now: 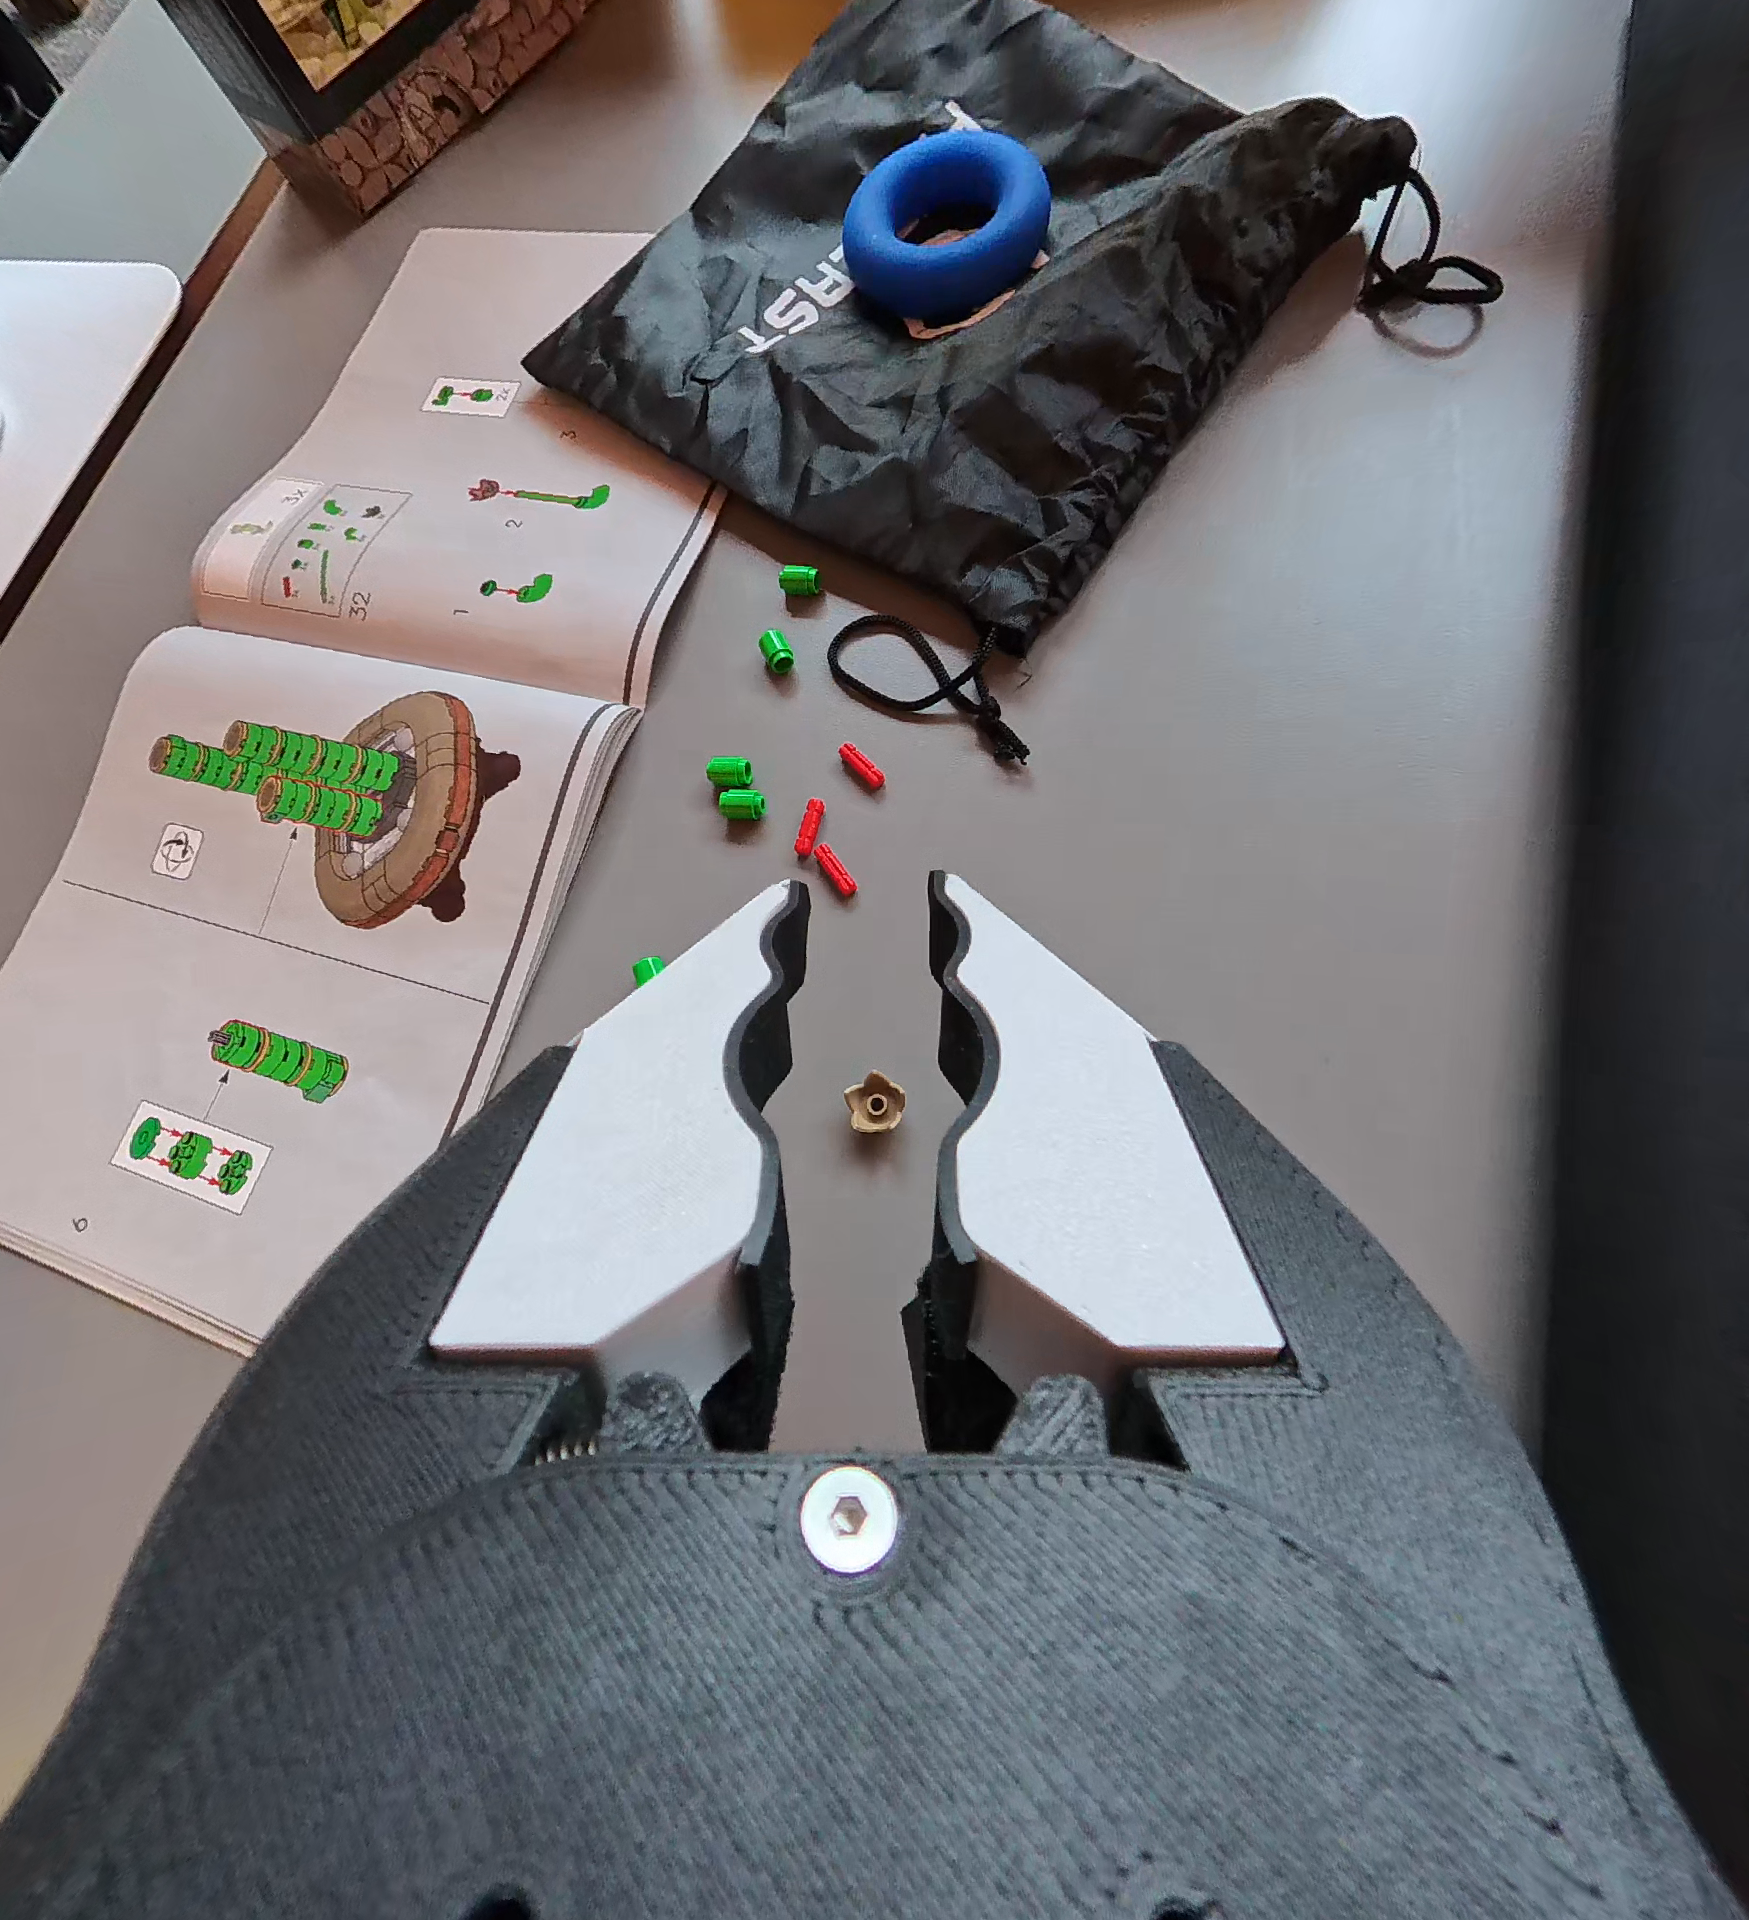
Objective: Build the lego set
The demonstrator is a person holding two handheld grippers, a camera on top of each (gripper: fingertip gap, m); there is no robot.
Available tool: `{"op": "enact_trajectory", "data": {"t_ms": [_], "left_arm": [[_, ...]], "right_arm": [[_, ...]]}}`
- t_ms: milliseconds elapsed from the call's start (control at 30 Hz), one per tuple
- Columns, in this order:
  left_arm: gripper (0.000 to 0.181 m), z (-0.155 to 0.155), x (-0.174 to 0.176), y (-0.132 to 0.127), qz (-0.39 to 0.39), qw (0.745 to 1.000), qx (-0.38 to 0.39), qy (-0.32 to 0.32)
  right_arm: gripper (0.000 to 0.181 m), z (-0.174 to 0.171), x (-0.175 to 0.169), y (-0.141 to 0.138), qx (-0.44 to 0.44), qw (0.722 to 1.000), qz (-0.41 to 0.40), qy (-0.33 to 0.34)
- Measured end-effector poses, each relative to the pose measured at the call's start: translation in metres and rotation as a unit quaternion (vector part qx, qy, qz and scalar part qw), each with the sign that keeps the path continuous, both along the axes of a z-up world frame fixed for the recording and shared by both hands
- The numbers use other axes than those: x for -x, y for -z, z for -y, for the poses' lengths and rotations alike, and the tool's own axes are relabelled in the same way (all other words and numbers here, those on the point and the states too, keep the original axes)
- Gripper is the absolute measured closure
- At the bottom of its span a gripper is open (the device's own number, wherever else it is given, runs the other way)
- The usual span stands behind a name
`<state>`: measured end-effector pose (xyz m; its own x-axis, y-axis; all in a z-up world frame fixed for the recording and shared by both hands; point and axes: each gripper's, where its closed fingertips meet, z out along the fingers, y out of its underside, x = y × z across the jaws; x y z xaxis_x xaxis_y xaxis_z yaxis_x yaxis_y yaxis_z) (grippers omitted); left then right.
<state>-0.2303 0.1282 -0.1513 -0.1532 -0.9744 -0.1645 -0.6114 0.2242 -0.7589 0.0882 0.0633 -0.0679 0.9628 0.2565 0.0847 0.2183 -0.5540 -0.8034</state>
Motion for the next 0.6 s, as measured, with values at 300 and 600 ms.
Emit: {"op": "enact_trajectory", "data": {"t_ms": [300, 600], "left_arm": [[0.16, 0.026, -0.018, -0.038, 0.058, 0.998, 0.033, 0.004], [0.161, 0.06, -0.037, -0.077, 0.113, 0.992, 0.046, -0.005]], "right_arm": [[0.151, -0.013, -0.126, -0.099, -0.04, 0.99, 0.039, 0.132], [0.151, -0.08, -0.248, -0.05, 0.077, 0.975, 0.018, 0.205]]}}
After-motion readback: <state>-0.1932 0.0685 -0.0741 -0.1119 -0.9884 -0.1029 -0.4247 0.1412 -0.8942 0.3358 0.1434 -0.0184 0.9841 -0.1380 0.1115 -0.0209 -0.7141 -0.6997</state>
